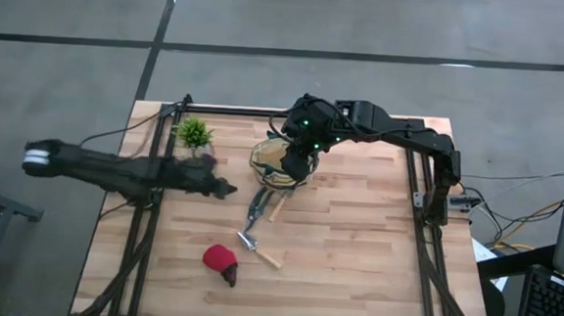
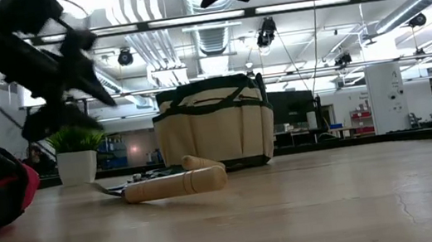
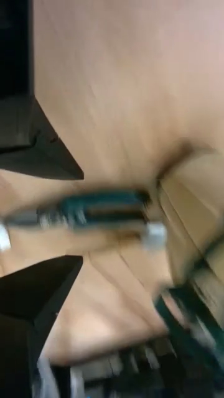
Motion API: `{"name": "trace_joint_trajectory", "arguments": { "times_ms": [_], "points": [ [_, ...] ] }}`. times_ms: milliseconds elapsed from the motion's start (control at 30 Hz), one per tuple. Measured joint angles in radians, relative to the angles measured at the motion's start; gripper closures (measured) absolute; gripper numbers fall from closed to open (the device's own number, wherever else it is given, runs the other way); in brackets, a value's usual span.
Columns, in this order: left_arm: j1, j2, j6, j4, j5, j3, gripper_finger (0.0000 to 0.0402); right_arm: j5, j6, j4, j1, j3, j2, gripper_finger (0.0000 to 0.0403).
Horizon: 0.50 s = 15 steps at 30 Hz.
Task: Pick & Place Garden tools in Gardening bag
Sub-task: Put the green shear scissors into the brown gardening bag
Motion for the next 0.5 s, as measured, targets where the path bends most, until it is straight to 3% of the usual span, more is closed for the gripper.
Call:
{"name": "trace_joint_trajectory", "arguments": {
  "times_ms": [200,500],
  "points": [
    [0.000,0.242,0.086,0.007,0.000,0.136,0.0176,-0.006,0.022,-0.032,0.009,0.000,-0.039,0.0245],
    [0.001,0.465,0.187,0.013,0.025,0.289,0.0178,0.056,-0.034,-0.021,0.019,-0.076,-0.193,0.0280]
  ]
}}
